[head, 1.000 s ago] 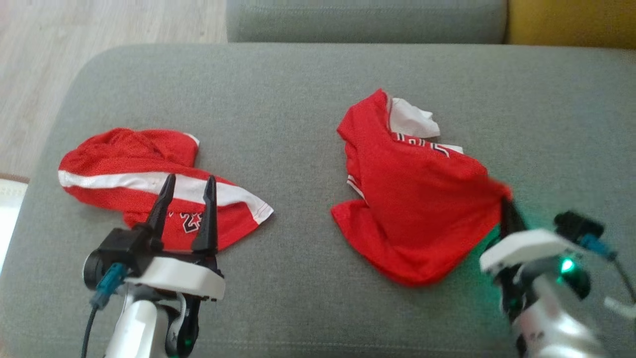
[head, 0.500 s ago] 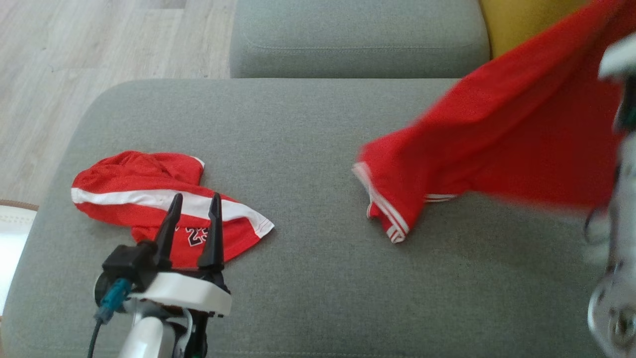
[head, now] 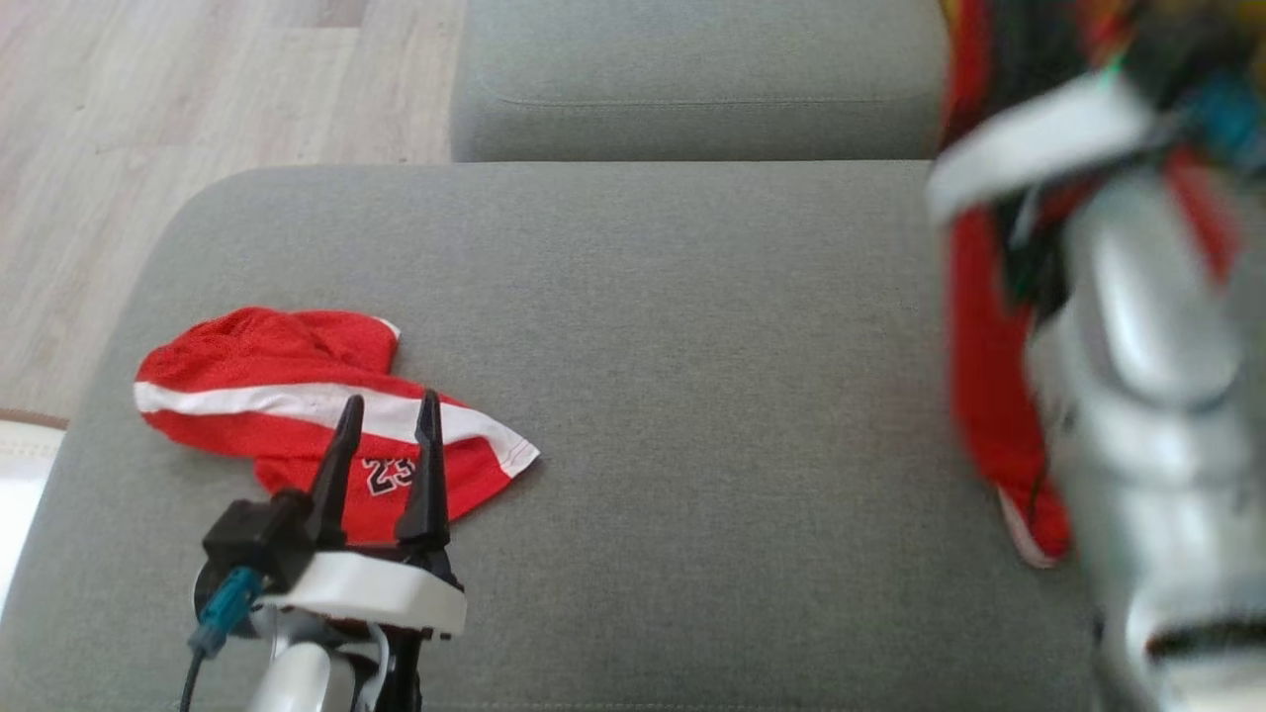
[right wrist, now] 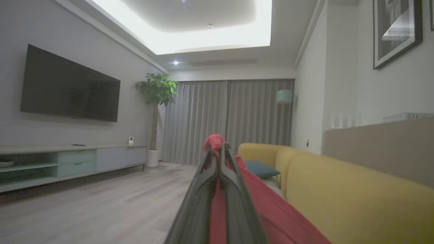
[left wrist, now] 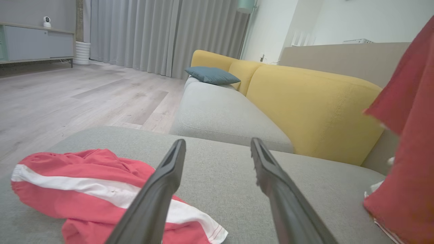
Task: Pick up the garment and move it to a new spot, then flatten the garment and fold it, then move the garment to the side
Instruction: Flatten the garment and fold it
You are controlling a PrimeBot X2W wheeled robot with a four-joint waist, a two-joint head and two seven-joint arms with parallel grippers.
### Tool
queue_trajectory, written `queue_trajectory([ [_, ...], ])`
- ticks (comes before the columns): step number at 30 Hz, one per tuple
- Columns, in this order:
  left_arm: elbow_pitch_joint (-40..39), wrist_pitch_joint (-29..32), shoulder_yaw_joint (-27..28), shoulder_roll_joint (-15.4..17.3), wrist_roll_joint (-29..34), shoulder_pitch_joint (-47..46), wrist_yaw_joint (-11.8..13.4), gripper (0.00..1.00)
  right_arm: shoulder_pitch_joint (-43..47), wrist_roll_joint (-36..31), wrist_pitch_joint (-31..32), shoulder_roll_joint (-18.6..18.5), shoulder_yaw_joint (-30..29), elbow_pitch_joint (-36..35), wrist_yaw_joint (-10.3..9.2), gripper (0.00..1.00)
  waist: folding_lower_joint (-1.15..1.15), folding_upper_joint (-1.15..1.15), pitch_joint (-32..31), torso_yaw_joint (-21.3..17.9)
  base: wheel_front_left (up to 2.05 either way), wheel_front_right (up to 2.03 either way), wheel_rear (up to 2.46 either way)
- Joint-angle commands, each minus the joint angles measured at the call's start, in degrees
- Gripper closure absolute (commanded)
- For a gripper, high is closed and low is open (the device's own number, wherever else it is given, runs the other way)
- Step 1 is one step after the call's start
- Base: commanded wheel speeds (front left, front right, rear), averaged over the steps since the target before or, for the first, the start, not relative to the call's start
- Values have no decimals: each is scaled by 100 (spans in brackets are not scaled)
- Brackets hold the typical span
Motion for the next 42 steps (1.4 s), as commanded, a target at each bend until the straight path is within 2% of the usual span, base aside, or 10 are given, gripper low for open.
queue_trajectory([
  [1,-193,-29,196,11,-10,-181,32,0,55,123,33,92,170,-308,-4,100,0,0,16,-50,0,0,0],
  [4,-207,-29,224,11,0,-184,38,0,719,336,123,109,406,-747,-4,100,0,0,56,-197,0,0,0],
  [8,-228,-29,247,11,-8,-218,34,0,1500,72,274,47,52,-1345,-4,100,0,0,130,-409,0,0,0],
  [16,-221,-29,148,11,-20,-324,7,0,2909,-899,703,76,-2128,-2086,-4,100,0,0,310,-768,0,0,0],
  [19,-199,-29,145,11,-8,-346,-8,0,3082,-1099,841,111,-2549,-2117,-4,100,0,0,344,-835,0,0,0],
  [20,-186,-29,139,11,-3,-357,-20,0,3132,-1159,893,123,-2706,-2110,-4,73,0,0,354,-861,0,0,0],
  [21,-170,-29,128,11,3,-369,-33,0,3164,-1150,936,130,-2825,-2080,-4,2,0,0,362,-878,0,0,0],
  [29,-83,-29,108,11,64,-440,-79,0,3096,-744,628,136,-2781,-1964,-4,0,0,0,354,-920,0,0,0],
  [35,-111,-29,157,11,41,-429,-64,0,3176,-271,310,137,-1752,-2409,-4,0,0,0,298,-812,0,0,0],
  [42,-243,-29,171,10,-6,-381,-61,0,3782,132,246,137,-479,-2722,-4,0,0,0,268,-659,0,0,0],
])
